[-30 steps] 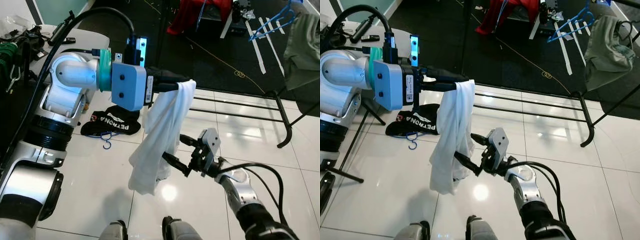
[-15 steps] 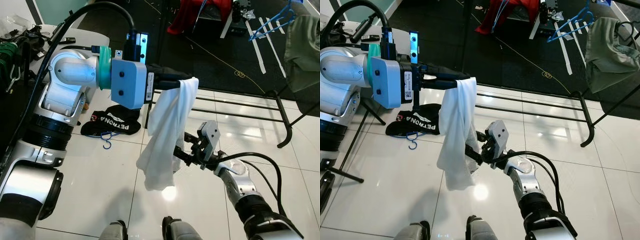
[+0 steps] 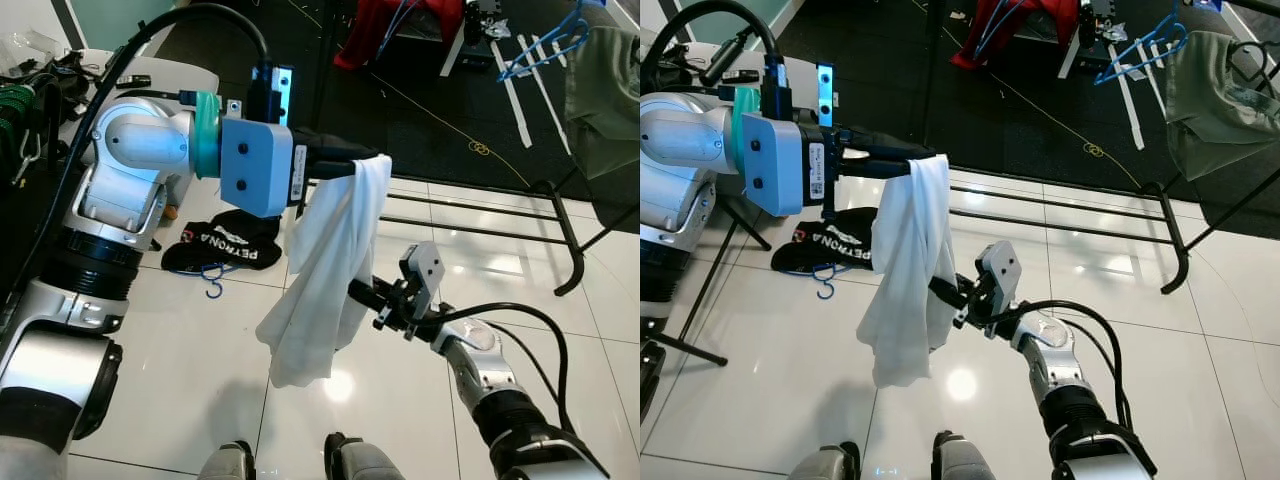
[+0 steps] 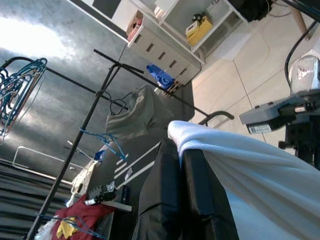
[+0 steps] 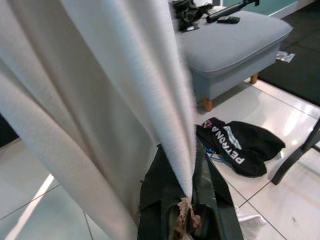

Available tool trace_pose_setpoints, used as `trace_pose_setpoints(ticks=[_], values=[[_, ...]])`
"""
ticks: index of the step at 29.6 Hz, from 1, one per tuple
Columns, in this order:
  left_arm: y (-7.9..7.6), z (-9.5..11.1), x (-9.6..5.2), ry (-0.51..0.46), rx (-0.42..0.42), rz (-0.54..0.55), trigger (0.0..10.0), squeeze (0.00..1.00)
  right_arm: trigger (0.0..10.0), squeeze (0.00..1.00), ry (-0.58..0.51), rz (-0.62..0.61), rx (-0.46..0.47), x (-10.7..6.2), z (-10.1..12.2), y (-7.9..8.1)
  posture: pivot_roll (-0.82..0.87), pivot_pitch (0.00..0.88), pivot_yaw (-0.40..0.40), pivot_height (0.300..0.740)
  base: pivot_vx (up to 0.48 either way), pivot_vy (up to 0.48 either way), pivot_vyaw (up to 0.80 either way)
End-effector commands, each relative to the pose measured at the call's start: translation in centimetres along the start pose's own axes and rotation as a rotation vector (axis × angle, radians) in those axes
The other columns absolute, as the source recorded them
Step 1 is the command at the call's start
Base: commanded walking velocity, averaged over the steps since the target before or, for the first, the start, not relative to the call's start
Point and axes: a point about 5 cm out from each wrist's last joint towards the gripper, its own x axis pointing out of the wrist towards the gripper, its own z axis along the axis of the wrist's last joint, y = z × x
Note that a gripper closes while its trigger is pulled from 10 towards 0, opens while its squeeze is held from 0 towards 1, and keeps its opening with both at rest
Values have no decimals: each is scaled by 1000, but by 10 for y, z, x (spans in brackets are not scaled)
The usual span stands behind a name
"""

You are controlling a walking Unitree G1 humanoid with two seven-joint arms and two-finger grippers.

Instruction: Hang hanger

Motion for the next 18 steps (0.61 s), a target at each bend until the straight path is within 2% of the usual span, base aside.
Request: trace_pose_setpoints(ticks=[1,4,9,13,18], values=[[-5,-8,-6,50,7,-3,0,0,0,0,-25,-25,15,-7,4,-3,-3,108,-46,740,0,0,0],[-11,-19,-16,118,-5,-1,0,0,0,0,-71,-33,11,-10,14,-5,-8,106,-44,740,0,0,0],[-18,-25,-20,143,-31,4,0,0,0,0,-108,-42,15,-11,21,-7,-9,102,-45,740,0,0,0],[-32,-35,-25,193,-71,-12,0,0,0,0,-174,-41,36,-10,35,-8,-7,98,-46,740,0,0,0],[-35,-39,-29,212,-85,-7,0,0,0,0,-195,-34,34,-10,42,-8,-12,96,-46,740,0,0,0]])
